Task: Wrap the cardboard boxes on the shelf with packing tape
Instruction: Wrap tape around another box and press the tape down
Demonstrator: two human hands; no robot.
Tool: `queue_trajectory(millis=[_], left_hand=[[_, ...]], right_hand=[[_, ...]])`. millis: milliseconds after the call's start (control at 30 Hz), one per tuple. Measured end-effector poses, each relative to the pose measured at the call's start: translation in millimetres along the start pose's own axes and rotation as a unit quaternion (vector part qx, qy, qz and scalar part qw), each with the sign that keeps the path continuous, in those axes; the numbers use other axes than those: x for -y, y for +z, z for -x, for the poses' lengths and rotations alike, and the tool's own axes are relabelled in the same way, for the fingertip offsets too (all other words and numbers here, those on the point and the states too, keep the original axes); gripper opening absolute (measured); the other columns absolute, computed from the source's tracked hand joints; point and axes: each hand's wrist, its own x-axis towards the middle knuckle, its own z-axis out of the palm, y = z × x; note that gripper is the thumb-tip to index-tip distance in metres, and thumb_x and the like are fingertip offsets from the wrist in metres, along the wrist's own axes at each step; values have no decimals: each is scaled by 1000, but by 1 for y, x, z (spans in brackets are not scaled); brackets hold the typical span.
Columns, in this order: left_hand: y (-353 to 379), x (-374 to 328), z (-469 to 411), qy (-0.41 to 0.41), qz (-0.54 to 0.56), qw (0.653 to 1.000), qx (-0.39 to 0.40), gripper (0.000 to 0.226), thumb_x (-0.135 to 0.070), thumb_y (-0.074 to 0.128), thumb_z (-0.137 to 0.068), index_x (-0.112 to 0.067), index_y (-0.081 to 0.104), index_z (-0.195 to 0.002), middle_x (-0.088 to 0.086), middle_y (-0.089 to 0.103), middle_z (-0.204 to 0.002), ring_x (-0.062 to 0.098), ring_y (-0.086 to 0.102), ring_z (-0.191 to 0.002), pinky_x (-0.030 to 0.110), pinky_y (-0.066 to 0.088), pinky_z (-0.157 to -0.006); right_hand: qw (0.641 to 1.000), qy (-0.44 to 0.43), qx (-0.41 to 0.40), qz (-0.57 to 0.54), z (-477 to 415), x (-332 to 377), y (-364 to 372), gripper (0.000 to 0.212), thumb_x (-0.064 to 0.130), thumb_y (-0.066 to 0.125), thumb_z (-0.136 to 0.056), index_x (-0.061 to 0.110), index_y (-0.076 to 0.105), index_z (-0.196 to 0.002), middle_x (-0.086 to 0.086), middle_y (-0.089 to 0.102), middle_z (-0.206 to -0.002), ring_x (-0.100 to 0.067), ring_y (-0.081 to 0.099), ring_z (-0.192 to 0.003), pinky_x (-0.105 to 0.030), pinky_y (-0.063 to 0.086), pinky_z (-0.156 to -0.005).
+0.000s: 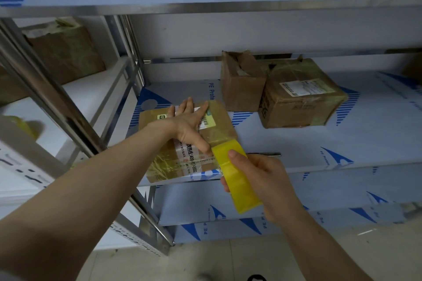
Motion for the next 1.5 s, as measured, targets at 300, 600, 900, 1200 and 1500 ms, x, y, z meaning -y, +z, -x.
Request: queue_trajectory(millis=[300, 600, 900, 1200, 1500], left_hand=[[-5, 4, -3, -5, -26, 998, 52, 144, -61, 79, -53, -33, -29, -144, 12, -35, -151, 26, -35, -137, 51, -14, -115], [-31, -32, -45, -96, 71, 990, -78, 87, -76, 8, -86, -20, 16, -152, 8, 16, -159, 28, 8, -147, 52, -3, -116], [-18, -40, -78, -69, -23, 983, -171, 43, -31, 20, -104, -10, 52, -123, 17, 59, -114, 33, 57, -104, 40, 47, -88], [14, -58, -63, -59, -50, 986, -148, 101, -82, 9, -81, -12, -6, -152, 18, -7, -158, 29, -10, -147, 46, -8, -117], [28, -73, -41, -42, -39, 990, -132, 91, -69, 15, -91, -6, -13, -150, 19, -18, -156, 30, -19, -144, 41, -11, -118]], right_hand=[[999, 38, -11, -29, 1, -20, -1, 44, 34, 69, -79, -10, 65, -86, -26, 69, -77, -38, 69, -70, -47, 58, -70], [997, -2, -73, -12, -13, -43, 15, 99, 82, 63, -50, -12, 52, -76, -37, 56, -76, -52, 58, -73, -55, 52, -63], [995, 9, -87, 44, -22, -54, 19, 88, 86, 53, -58, -2, 51, -66, -29, 60, -68, -44, 62, -69, -51, 53, -64], [996, 26, -86, 29, -28, -51, 23, 95, 88, 55, -54, -6, 48, -67, -34, 57, -70, -47, 60, -69, -52, 54, -63], [997, 28, -71, 11, -30, -50, 20, 97, 92, 52, -52, -4, 50, -69, -32, 58, -72, -45, 62, -70, -55, 53, -67]])
